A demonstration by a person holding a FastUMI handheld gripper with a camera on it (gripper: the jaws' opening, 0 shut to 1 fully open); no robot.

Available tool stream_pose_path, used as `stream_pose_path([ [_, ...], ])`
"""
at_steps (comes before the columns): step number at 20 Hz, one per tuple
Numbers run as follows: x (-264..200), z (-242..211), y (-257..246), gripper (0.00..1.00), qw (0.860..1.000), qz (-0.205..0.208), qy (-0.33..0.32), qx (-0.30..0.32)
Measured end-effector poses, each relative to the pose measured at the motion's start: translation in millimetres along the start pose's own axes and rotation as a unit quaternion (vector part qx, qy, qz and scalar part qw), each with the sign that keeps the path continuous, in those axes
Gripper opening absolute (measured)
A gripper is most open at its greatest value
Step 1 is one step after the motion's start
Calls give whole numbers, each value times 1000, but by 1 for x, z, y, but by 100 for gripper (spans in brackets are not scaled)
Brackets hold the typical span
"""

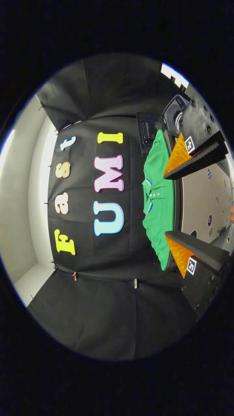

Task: Put the clothes into the washing machine and then close the washing machine lid.

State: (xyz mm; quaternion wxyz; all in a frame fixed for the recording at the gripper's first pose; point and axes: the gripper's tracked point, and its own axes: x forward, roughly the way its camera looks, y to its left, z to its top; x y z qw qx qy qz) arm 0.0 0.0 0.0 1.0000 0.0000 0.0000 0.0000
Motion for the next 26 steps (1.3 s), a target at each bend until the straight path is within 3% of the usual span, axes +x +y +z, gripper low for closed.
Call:
stream_pose_path([
  [4, 0, 5, -1, 98, 1000, 3, -4, -28],
  [17, -19, 8, 14, 97, 1000, 14, -6, -16],
  [26, -17, 4, 4, 97, 1000, -4, 0, -9],
])
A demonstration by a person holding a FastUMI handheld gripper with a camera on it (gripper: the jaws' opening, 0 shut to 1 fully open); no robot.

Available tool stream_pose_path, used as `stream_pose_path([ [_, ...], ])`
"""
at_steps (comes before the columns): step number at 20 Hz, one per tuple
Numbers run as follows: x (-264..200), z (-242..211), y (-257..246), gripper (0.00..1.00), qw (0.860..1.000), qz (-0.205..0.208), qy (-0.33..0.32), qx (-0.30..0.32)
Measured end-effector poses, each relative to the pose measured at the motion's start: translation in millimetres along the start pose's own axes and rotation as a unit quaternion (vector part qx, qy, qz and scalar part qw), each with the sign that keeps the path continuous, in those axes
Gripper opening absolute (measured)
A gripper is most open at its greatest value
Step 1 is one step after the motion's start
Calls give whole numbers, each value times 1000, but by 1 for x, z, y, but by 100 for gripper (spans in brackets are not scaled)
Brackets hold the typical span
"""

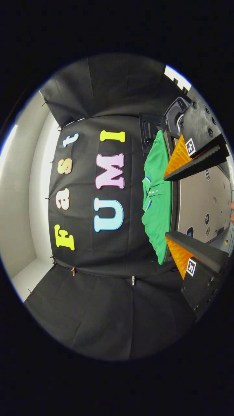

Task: Put the clothes into the washing machine and then close the washing machine lid.

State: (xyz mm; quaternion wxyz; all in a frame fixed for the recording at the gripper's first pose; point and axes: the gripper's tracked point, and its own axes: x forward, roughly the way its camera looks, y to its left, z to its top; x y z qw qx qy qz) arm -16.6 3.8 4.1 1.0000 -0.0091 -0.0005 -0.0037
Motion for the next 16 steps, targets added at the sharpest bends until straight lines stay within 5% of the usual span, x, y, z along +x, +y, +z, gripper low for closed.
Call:
stream_pose_path([
  [7, 31, 7, -19, 97, 1000, -21, 12, 14],
  [16, 135, 27, -47, 96, 997, -38, 59, 43],
])
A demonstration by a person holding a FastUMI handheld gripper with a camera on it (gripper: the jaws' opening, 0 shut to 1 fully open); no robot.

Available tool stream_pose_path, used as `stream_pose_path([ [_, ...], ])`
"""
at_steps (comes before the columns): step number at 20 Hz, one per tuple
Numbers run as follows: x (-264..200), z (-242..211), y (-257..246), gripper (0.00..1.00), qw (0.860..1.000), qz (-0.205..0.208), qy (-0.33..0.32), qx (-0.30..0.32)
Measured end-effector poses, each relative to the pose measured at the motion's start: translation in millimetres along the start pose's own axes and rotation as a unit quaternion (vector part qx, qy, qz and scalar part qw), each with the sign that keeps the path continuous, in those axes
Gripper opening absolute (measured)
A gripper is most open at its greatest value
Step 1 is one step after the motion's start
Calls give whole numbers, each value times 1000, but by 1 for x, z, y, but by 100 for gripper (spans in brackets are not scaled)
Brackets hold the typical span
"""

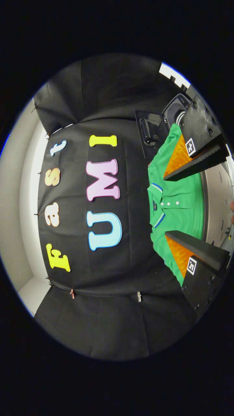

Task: Put the clothes into the washing machine and then close the washing machine lid.

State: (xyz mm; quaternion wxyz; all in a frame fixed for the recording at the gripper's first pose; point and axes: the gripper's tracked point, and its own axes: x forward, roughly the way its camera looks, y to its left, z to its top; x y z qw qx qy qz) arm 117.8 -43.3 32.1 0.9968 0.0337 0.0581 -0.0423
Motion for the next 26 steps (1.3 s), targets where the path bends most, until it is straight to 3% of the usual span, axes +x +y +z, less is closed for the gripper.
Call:
stream_pose_path([
  [7, 78, -16, -6, 99, 994, 8, 110, -6],
  [11, 108, -34, -6, 99, 984, 14, 179, -4],
  [18, 132, -73, -9, 99, 954, 21, 300, 0],
  [26, 131, -99, -13, 99, 914, 22, 402, -53],
])
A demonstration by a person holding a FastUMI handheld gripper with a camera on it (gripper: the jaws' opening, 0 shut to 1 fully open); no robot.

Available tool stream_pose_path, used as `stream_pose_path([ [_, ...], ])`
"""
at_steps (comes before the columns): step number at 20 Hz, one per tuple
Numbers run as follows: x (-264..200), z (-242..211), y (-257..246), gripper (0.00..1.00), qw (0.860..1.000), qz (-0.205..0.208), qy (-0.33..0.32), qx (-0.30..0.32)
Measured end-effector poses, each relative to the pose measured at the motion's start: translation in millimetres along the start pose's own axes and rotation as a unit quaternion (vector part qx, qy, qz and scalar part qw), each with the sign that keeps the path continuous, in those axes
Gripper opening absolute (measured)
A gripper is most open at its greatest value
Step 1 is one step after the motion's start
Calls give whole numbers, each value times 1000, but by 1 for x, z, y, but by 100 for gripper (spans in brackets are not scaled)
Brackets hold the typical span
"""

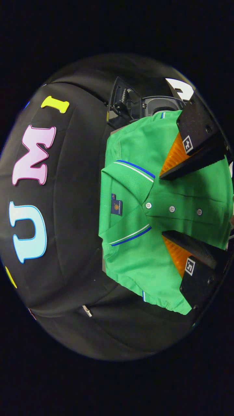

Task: Put the clothes into the washing machine and then close the washing machine lid.

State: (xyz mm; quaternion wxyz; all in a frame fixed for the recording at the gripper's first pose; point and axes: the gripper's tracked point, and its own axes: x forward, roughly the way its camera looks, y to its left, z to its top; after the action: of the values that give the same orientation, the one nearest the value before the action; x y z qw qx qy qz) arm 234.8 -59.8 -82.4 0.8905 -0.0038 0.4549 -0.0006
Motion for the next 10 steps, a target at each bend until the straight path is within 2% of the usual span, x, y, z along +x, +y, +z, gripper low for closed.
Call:
stream_pose_path([
  [3, 2, 2, -6, 97, 1000, -14, 21, 9],
  [6, 6, 5, -20, 60, 999, -26, 25, 20],
  [9, 7, 7, -21, 24, 999, -8, 32, 27],
  [10, 8, 6, -20, 24, 999, -7, 37, 19],
])
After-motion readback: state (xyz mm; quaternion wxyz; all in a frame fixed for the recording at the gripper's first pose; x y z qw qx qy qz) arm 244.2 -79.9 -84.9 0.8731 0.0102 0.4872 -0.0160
